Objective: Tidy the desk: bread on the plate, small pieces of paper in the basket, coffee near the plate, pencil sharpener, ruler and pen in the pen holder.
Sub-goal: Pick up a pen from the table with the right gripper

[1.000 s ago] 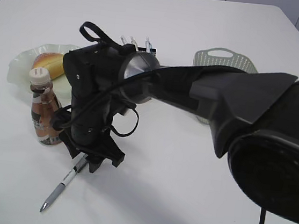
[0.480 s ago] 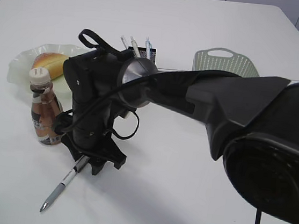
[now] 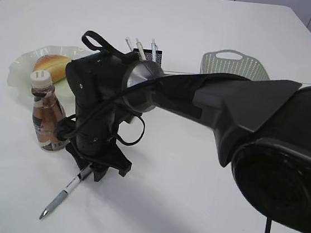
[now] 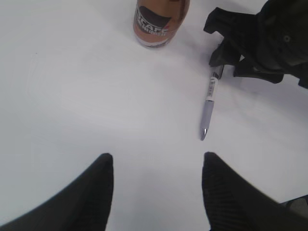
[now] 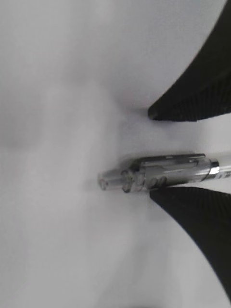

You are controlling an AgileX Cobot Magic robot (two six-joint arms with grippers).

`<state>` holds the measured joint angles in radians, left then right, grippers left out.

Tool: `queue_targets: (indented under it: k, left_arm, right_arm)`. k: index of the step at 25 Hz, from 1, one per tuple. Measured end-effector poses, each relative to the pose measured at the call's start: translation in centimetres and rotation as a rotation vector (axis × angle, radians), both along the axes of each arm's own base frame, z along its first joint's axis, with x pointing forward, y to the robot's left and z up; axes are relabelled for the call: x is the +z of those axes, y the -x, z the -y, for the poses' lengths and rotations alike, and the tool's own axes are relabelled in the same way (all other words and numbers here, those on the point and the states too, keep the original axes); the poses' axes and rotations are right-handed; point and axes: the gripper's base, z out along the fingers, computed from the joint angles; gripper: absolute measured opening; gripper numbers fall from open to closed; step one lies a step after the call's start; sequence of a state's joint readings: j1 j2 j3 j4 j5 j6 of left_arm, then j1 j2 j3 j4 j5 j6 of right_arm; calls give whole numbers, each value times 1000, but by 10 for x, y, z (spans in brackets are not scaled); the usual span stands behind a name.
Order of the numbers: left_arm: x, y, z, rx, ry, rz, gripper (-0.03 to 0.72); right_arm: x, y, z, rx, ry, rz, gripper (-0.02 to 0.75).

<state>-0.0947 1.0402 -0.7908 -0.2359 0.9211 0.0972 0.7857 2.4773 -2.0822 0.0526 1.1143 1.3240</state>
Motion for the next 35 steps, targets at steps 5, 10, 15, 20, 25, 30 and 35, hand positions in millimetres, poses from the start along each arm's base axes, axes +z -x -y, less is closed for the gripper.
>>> queue_targets:
  k: [5, 10, 15, 20, 25, 30, 35]
  left_arm:
    - [0, 0, 0, 0, 0, 0, 432]
    - [0, 0, 0, 0, 0, 0, 432]
    - [0, 0, 0, 1, -2, 4, 432]
    - [0, 0, 0, 1, -2, 6, 432]
    - [0, 0, -1, 0, -7, 6, 432]
    - [0, -1, -1, -2, -19, 7, 432]
    - [0, -1, -1, -2, -20, 7, 432]
  right_arm:
    - [-1, 0, 0, -1, -1, -2, 210]
    - [-1, 0, -1, 5, -2, -4, 127]
    - [0, 0, -2, 67, -8, 4, 113]
    - [11, -4, -6, 150, -15, 34, 112]
    - [39, -13, -7, 212, 8, 116, 111]
    - [77, -28, -6, 299, 28, 289, 111]
    - [121, -51, 11, 300, -20, 423, 111]
